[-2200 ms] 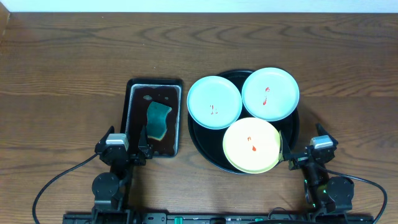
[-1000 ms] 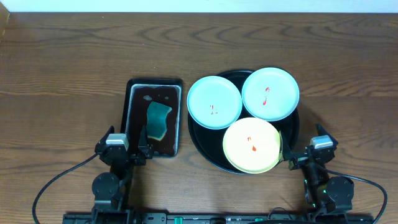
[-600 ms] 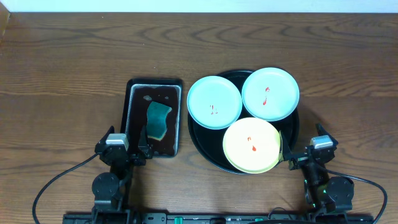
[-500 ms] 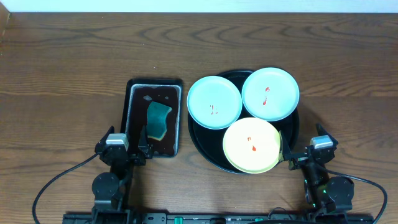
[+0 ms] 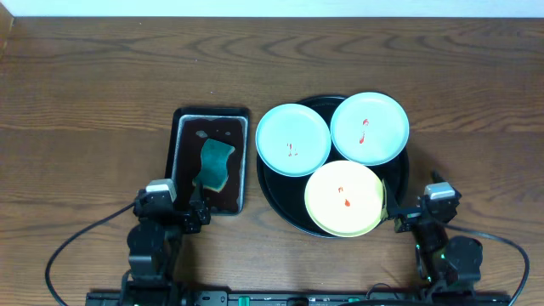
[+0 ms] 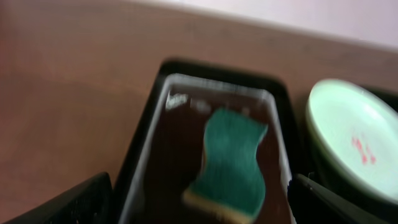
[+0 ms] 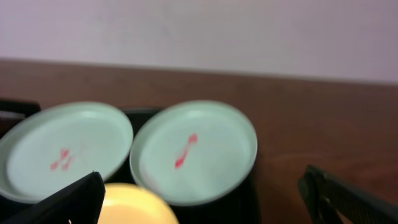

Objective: Clean dirty plates on tray and stack at the side
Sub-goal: 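Move left gripper to the green sponge in the basin and grasp it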

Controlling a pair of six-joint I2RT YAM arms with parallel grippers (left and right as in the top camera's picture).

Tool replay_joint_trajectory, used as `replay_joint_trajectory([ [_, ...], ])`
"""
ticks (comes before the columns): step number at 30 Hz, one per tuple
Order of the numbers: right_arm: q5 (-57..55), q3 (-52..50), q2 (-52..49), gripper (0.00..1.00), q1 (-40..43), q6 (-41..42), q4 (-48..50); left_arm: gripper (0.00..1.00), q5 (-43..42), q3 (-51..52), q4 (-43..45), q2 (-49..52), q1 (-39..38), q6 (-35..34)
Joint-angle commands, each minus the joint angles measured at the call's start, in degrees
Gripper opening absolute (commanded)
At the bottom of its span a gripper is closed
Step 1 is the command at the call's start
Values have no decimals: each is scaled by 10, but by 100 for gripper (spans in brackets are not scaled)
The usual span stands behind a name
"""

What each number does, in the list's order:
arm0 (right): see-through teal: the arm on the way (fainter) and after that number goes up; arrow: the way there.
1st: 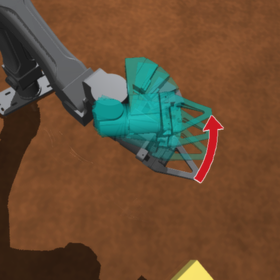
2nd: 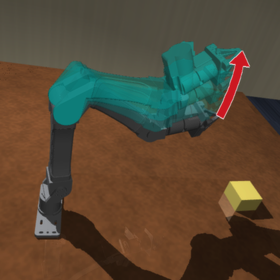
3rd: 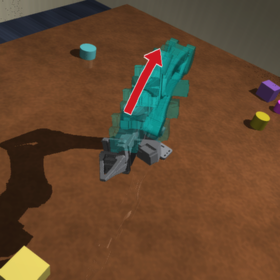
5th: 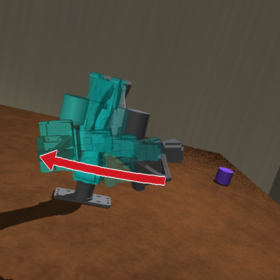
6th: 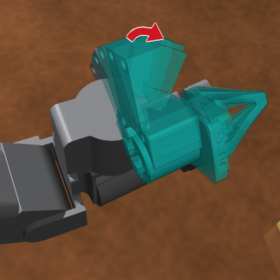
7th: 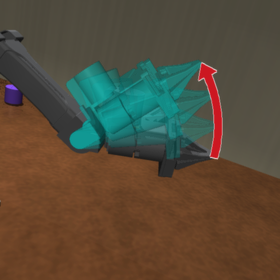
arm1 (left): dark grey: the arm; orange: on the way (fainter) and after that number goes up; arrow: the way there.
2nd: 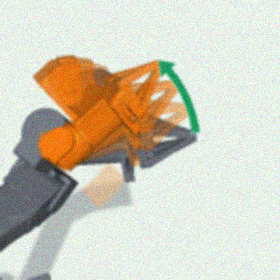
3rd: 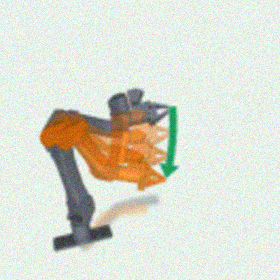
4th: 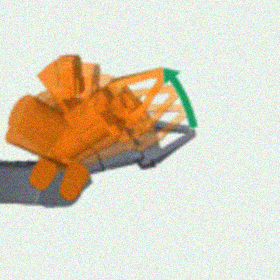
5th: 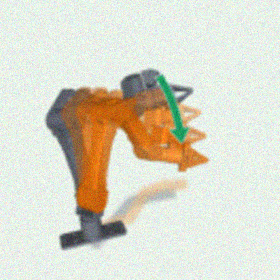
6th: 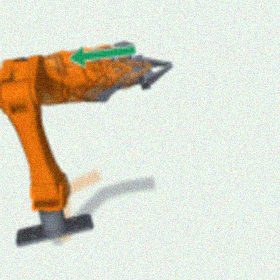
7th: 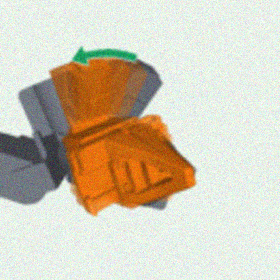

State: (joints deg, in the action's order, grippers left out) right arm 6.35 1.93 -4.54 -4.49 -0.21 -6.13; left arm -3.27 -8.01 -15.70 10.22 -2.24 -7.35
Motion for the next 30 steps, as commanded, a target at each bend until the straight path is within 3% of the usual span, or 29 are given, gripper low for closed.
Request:
replay_joint_trajectory([
  [1, -18, 51, -49, 99, -8, 14, -17, 90, -3, -80, -26, 58, 3, -9],
  [17, 21, 391, -464, 99, -8, -3, -255, 90, -4, -420, -349, 420, 3, -9],
  [23, 26, 405, -505, 99, -8, 6, -255, 91, -30, -435, -355, 460, 3, -9],
  [30, 36, 405, -515, 99, -8, 20, -246, 91, -70, -434, -247, 483, 3, -9],
])
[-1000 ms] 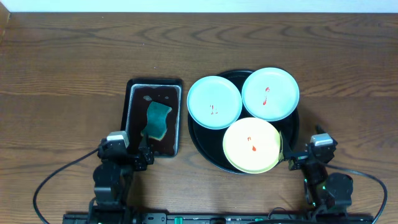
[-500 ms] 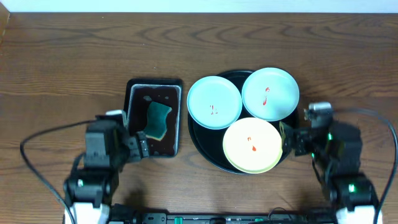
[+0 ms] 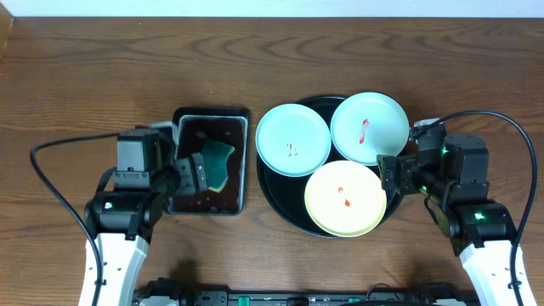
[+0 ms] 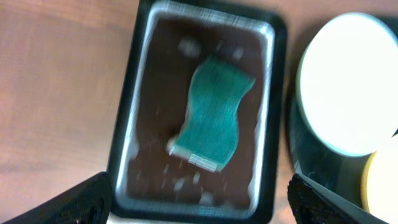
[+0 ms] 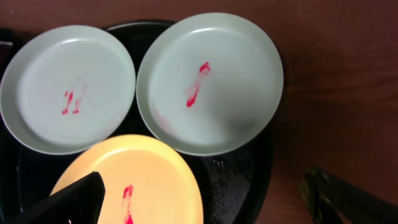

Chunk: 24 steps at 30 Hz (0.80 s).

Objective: Clean dirty plates on tray and stack at the side
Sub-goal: 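Move left gripper to the green sponge in the basin and grasp it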

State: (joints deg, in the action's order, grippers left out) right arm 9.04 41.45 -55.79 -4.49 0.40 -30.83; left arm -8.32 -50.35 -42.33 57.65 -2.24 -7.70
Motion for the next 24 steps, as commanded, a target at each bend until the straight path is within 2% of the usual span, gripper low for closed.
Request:
replay_joint_trajectory([
  [1, 9, 10, -3, 99, -8, 16, 1, 90, -20, -11, 37, 17, 3, -5],
  [8, 13, 10, -12, 99, -8, 22, 3, 88, -7, -11, 92, 118, -2, -5],
  [15, 22, 10, -21, 99, -8, 23, 9, 76, 4, -11, 150, 249, -43, 21],
  [24, 21, 10, -37, 99, -8, 23, 9, 63, 4, -11, 163, 353, -70, 21],
])
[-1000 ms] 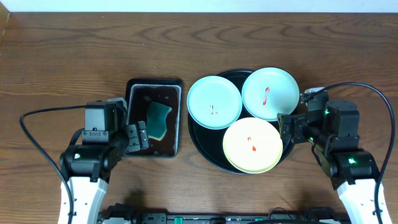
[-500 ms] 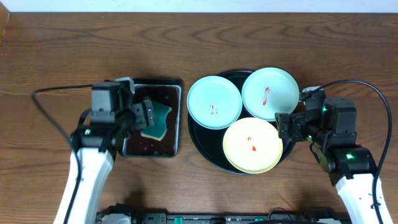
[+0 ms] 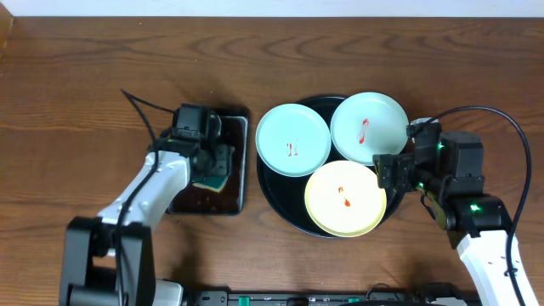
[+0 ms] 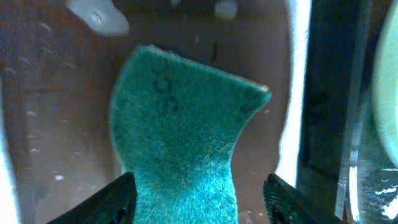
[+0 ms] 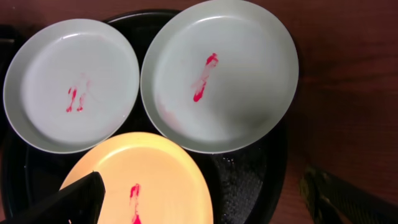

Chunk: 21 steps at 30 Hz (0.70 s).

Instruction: Clean dirty plates on tray and stack at the side

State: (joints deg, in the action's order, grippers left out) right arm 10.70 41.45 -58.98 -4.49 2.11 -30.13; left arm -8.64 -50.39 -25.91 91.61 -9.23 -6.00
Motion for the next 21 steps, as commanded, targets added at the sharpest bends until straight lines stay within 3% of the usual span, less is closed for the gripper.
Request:
replay_joint_trajectory([
  [1, 5, 10, -6, 99, -8, 6, 2, 63, 8, -10, -1, 19, 0, 4],
  [10, 3, 10, -7, 99, -8, 6, 3, 47, 37, -7, -9, 27, -1, -10],
  [21, 3, 10, -7, 99, -8, 6, 5, 47, 37, 37, 17, 27, -2, -18],
])
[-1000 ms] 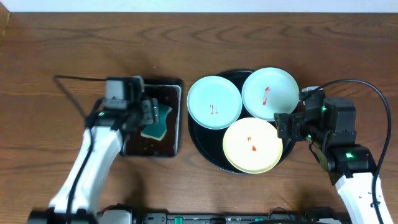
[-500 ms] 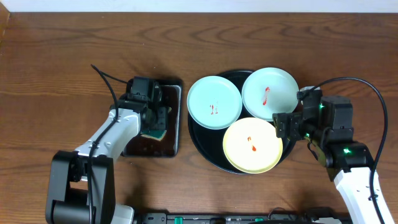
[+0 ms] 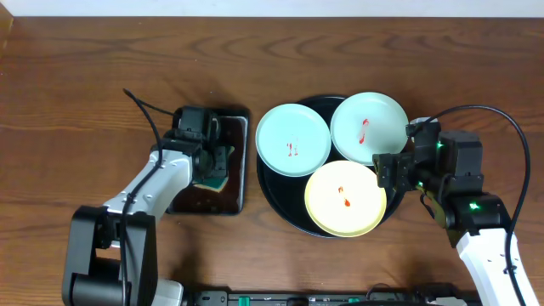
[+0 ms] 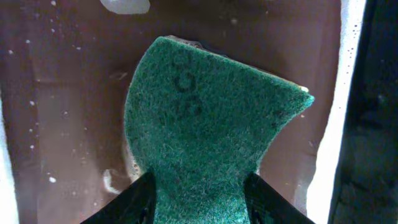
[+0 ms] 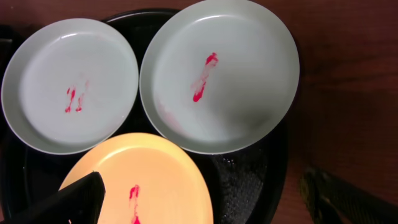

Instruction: Clean dirty plates on tray and stack at the side

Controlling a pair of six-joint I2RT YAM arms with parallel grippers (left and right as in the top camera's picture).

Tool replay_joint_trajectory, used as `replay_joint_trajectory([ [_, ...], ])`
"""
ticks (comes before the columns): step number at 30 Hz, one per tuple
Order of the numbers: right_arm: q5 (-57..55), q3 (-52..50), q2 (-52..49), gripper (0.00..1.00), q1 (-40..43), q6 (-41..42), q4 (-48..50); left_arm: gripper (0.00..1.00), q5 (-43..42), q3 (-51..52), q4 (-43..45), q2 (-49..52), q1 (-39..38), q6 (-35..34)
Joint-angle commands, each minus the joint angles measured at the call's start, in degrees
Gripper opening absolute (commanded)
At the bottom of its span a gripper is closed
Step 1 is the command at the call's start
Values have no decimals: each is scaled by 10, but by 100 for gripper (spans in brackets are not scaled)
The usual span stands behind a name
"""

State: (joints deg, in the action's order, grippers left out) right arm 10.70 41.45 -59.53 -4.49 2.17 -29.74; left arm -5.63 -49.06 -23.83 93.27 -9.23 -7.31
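Note:
Three dirty plates with red smears lie on a round black tray [image 3: 274,200]: a pale blue one [image 3: 293,139], a pale green one [image 3: 370,127] and a yellow one [image 3: 344,198]. A green sponge [image 4: 205,118] lies in brown water in a rectangular tray [image 3: 242,174]. My left gripper [image 4: 199,199] is down in that tray, with its fingers pressed against both sides of the sponge's narrow waist. My right gripper [image 5: 208,202] hangs open over the round tray's right edge, above the yellow plate [image 5: 143,180] and touching nothing.
The rectangular tray's pale rim [image 4: 336,124] runs close to the right of the sponge. The round tray sits right beside it. Bare wooden table [image 3: 85,85] lies to the left, behind and to the right of both trays.
My left gripper's fingers stood wide on either side of the sponge; now they are closed in against it. The right gripper and the plates have not visibly moved.
Both arms were folded low at the table's near edge. Then the left gripper hung open over the sponge tray and the right one open beside the round tray. The left then sat low astride the sponge, and now grips it.

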Motion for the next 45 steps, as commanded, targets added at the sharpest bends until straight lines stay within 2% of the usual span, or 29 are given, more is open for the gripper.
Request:
replay_joint_trajectory([
  [1, 3, 10, -1, 99, -8, 6, 2, 46, 7, 28, -4, 10, -2, -5],
  [3, 3, 10, -1, 99, -8, 6, 2, 41, 7, 32, -4, 10, -2, -5],
  [5, 3, 10, -1, 99, -8, 6, 2, 30, 7, 33, -4, 10, -2, -5],
  [8, 3, 10, -1, 99, -8, 6, 1, 18, 7, 33, -4, 10, -2, -5],
  [9, 3, 10, -1, 99, -8, 6, 1, 10, 7, 33, -4, 10, -2, -5],
  [10, 3, 10, -1, 99, -8, 6, 1, 8, 7, 33, -5, 10, -2, -5],
  [17, 3, 9, -1, 99, -8, 6, 0, 7, 7, 32, -4, -12, -1, -8],
  [22, 3, 9, -1, 99, -8, 6, -4, 7, 0, 30, -5, -83, 9, -41],
  [30, 3, 9, -1, 99, -8, 6, -9, 7, -63, 30, -7, -182, 27, -66],
  [36, 3, 9, -1, 99, -8, 6, -9, 7, -93, 30, -3, -176, 28, -65],
  [41, 3, 9, -1, 99, -8, 6, -9, 7, -193, 30, 23, -157, 52, -65],
  [45, 3, 9, -1, 99, -8, 6, -9, 7, -240, 30, 25, -135, 83, -66],
])
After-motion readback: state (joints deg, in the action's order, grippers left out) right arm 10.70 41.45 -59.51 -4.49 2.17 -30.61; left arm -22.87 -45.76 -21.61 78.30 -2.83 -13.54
